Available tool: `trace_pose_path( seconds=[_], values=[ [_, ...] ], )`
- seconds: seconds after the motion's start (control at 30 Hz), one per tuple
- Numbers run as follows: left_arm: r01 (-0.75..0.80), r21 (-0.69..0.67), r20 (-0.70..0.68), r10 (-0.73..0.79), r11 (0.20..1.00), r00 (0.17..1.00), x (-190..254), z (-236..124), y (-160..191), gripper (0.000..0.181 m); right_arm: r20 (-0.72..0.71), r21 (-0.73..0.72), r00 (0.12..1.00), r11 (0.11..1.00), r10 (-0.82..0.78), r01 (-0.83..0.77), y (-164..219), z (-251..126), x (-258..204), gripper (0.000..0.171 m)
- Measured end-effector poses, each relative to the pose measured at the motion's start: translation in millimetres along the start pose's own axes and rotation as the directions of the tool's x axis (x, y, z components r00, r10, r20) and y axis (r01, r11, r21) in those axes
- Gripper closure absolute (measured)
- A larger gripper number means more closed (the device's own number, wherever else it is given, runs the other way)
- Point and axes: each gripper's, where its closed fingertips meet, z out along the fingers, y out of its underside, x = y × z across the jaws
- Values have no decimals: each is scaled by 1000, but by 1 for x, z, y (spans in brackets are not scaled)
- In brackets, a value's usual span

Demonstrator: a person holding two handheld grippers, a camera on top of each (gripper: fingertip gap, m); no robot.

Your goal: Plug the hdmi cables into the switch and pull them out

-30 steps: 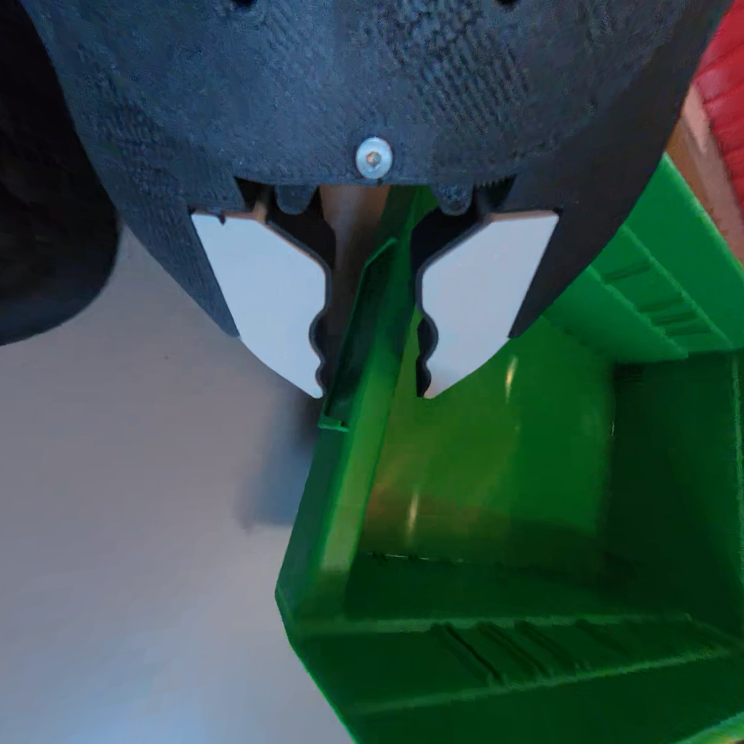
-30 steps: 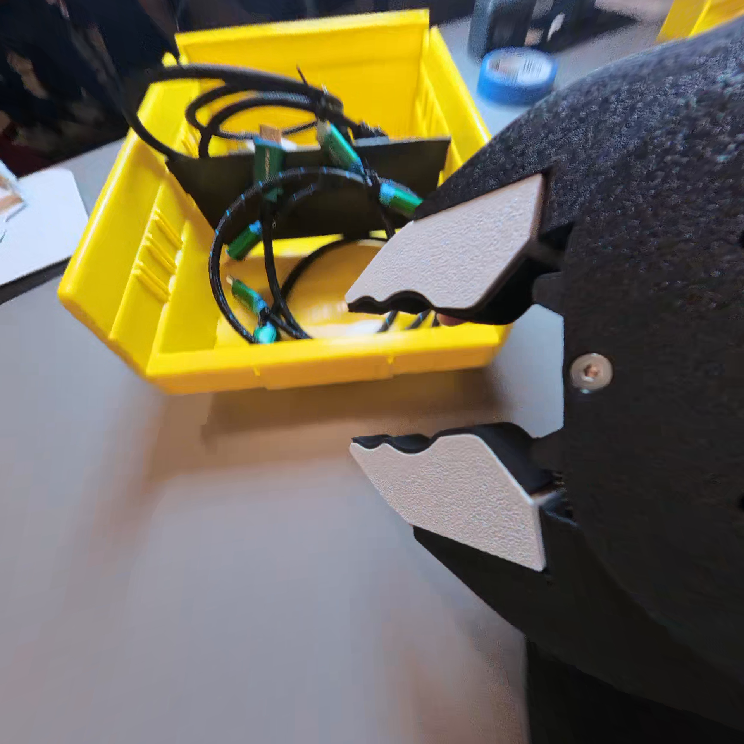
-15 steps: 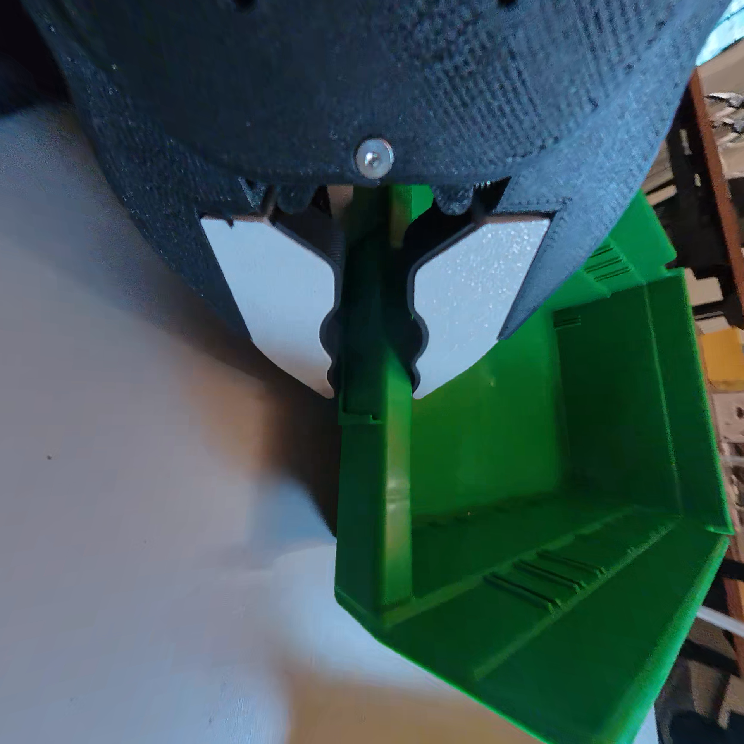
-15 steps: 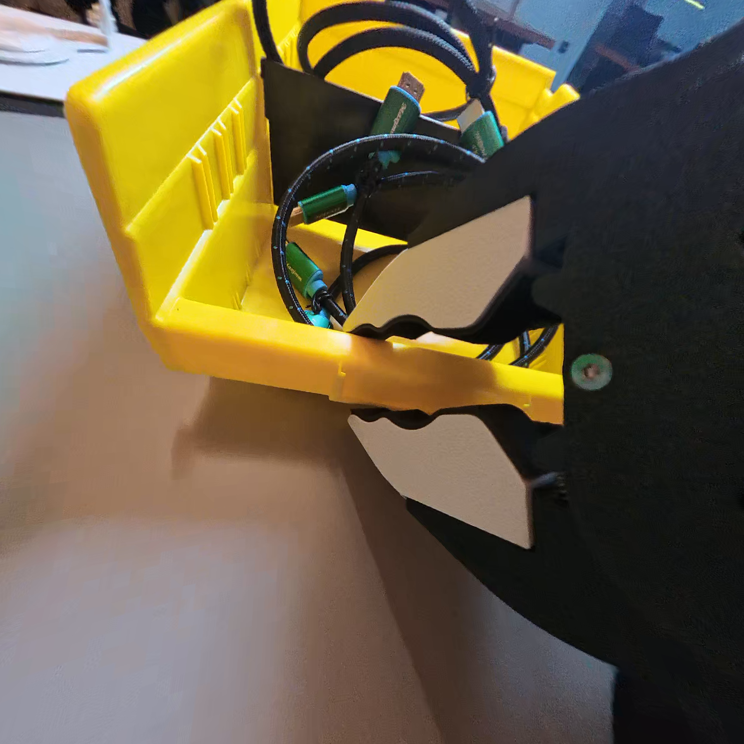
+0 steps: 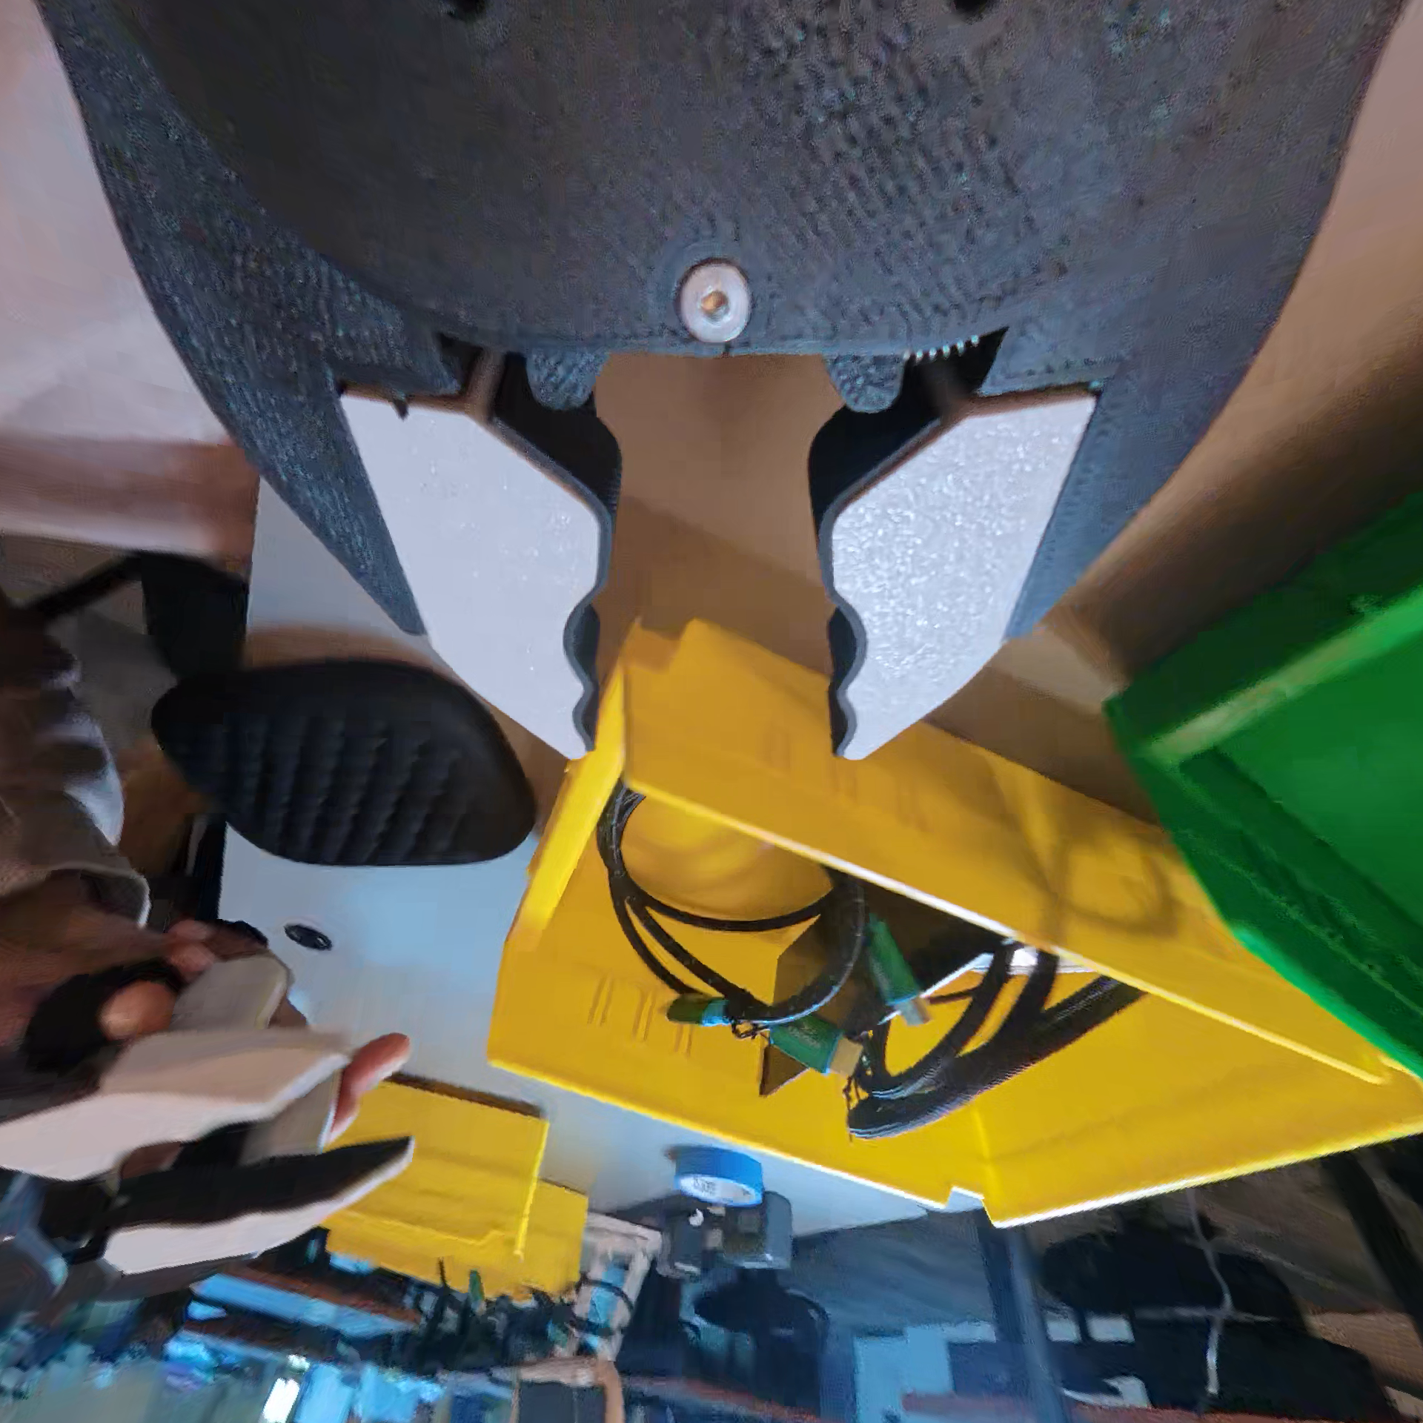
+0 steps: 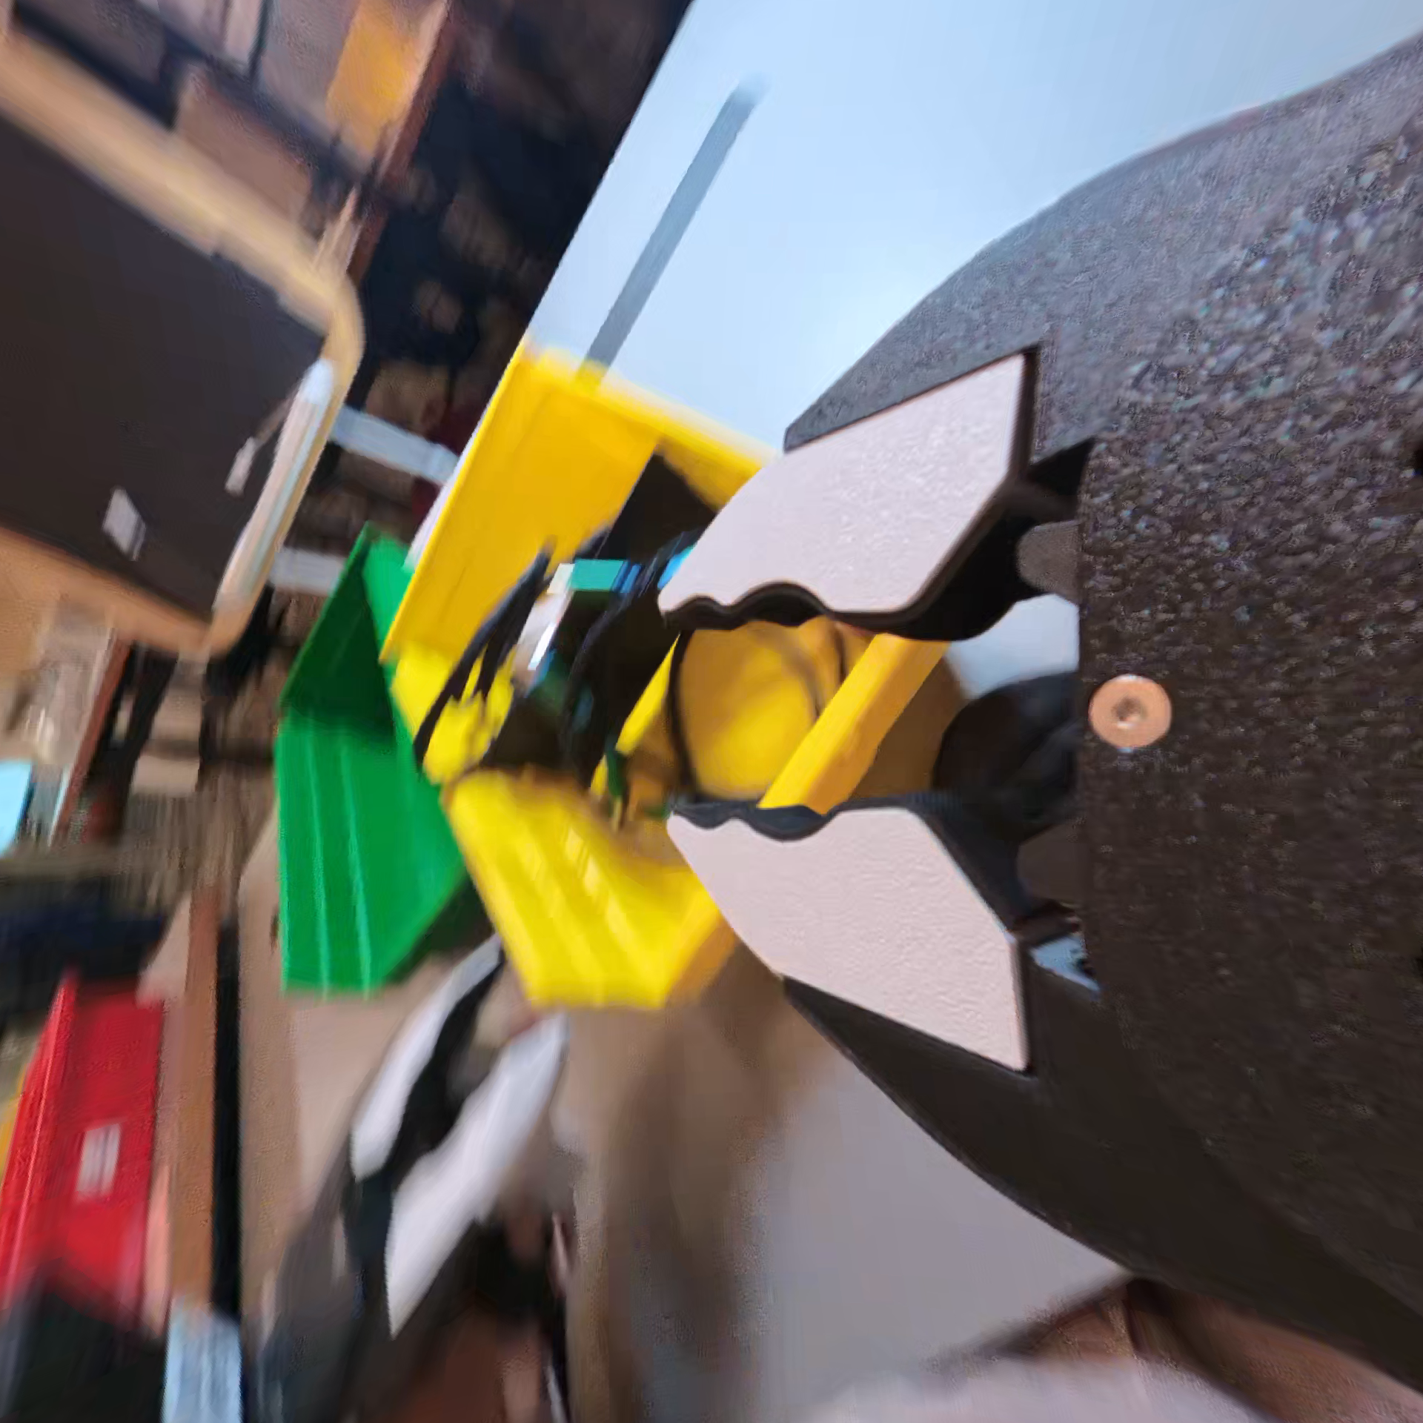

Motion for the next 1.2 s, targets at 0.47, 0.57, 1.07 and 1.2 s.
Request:
trace_pose_path(
  seconds=[0.47,0.57,1.07,1.2],
  values=[
    [-189,-109,319,215,976,923,-40,36,15,151,-135,-263,980,949,144,-176,85,52,47,147],
    [-238,-62,371,243,969,896,-45,23,0,161,-162,-243,983,962,91,-129,77,43,30,147],
    [-454,183,528,302,872,794,-22,-111,-98,167,-231,71,957,978,-173,194,-85,18,-29,156],
    [-486,151,646,286,861,708,-44,-190,-104,167,-117,177,974,961,-194,213,-133,66,-76,156]
  ],
)
